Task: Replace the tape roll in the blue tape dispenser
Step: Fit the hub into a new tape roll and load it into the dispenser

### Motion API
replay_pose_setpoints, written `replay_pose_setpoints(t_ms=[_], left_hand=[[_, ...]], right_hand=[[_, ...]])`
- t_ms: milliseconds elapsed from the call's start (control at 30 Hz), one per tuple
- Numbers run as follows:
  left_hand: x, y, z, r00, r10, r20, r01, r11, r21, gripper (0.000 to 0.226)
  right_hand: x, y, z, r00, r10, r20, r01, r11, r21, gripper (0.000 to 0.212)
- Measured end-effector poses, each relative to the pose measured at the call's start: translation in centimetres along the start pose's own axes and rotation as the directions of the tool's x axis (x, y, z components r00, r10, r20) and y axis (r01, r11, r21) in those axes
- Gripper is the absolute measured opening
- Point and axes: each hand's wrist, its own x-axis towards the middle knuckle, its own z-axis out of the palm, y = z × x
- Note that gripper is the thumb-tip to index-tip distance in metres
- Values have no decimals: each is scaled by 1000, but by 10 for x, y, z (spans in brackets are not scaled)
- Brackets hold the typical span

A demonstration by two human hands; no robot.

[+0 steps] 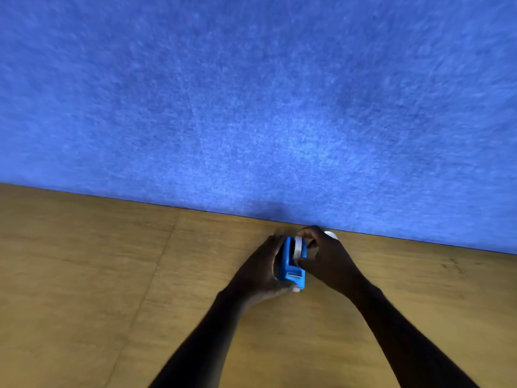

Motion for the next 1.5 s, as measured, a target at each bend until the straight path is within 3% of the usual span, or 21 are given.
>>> replay_pose_setpoints(t_ms=[667, 800, 933, 1000, 1333, 1500], left_hand=[[0, 0, 4, 999, 17, -37, -15, 998, 54, 113], [1, -3, 4, 1000, -5, -18, 5, 1000, -19, 114], [2, -6, 2, 998, -61, -8, 56, 952, -302, 103], [3, -7, 4, 997, -81, -17, 69, 928, -365, 98], [11, 3, 7, 992, -19, -121, -14, 964, -265, 61], [13, 3, 10, 987, 10, -161, -58, 953, -296, 56]], right_hand=[[5, 4, 0, 998, -32, 50, 37, 996, -85, 48], [1, 3, -1, 997, -45, 68, 47, 998, -30, 52], [1, 6, -4, 999, -37, -15, 38, 998, 57, 40], [2, 7, -5, 997, -50, -52, 51, 998, 32, 34], [4, 6, -2, 988, -120, -101, 117, 993, -32, 19], [6, 7, -2, 987, -123, -106, 121, 992, -33, 12]])
